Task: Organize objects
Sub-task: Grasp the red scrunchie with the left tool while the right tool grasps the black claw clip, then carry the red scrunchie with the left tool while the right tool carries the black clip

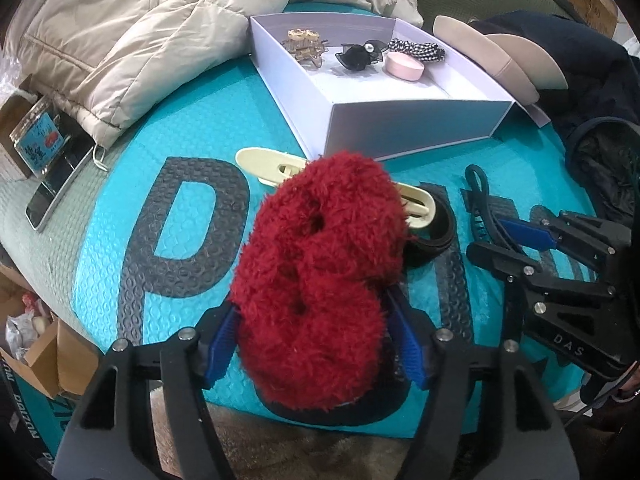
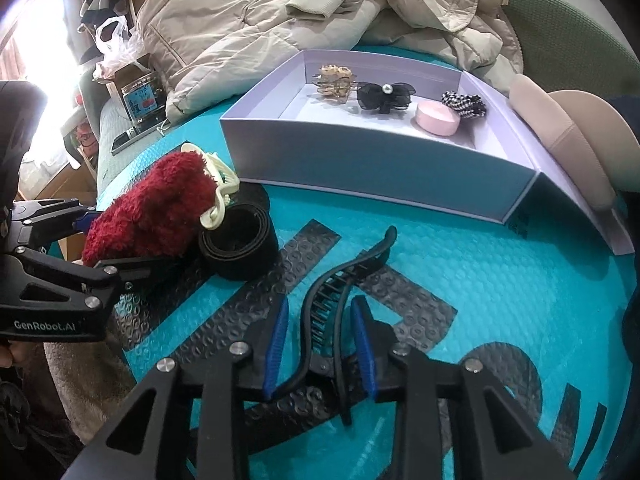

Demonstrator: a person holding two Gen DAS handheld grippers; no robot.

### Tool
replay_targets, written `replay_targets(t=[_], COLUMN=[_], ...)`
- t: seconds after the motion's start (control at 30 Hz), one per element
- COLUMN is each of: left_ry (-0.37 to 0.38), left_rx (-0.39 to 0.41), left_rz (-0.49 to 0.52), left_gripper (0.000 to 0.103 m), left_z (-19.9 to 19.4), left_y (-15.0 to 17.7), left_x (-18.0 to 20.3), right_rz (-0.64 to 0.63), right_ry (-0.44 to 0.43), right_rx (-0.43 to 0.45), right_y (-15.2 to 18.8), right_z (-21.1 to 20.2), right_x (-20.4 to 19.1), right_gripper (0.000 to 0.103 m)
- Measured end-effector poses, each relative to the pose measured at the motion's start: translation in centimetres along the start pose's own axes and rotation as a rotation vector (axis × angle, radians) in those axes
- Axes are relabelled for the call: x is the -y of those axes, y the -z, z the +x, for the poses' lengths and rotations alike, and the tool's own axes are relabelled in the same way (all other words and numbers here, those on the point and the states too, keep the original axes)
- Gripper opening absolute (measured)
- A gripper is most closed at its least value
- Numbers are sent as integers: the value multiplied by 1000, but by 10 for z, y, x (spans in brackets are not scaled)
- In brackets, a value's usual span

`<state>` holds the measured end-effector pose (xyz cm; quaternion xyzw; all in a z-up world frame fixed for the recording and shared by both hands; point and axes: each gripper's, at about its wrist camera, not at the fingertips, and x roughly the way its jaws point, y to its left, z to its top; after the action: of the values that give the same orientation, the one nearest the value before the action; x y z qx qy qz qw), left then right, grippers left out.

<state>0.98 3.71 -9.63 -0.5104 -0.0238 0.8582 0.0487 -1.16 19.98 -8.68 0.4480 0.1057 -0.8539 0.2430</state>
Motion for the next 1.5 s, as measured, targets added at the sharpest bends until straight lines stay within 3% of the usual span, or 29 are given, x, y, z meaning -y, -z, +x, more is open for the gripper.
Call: replay_targets(t=[0.4, 0.47, 0.57, 0.77, 0.93, 1.5], left_ry=[-41, -45, -39, -16, 26, 45], left_rx=[28, 36, 40, 37, 30, 70], left_rz=[52, 55, 58, 43, -1, -16], left_gripper=[66, 55, 44, 33, 32, 32], left_z=[8, 7, 6, 1, -7, -47], left_y=[-5, -4, -4, 0, 2, 8], left_x=[4, 5, 6, 5, 0, 9], right_rz=[-20, -28, -40, -34, -21, -33], right_ry=[24, 26, 28, 19, 9, 16], right_rx=[14, 14, 15, 17, 19, 80], right_y=[-4, -5, -5, -5, -5, 0], right_z=[6, 6, 6, 5, 0, -39], right_x=[-5, -6, -8, -7, -6, -12], right_gripper=[31, 23, 20, 20, 20, 20])
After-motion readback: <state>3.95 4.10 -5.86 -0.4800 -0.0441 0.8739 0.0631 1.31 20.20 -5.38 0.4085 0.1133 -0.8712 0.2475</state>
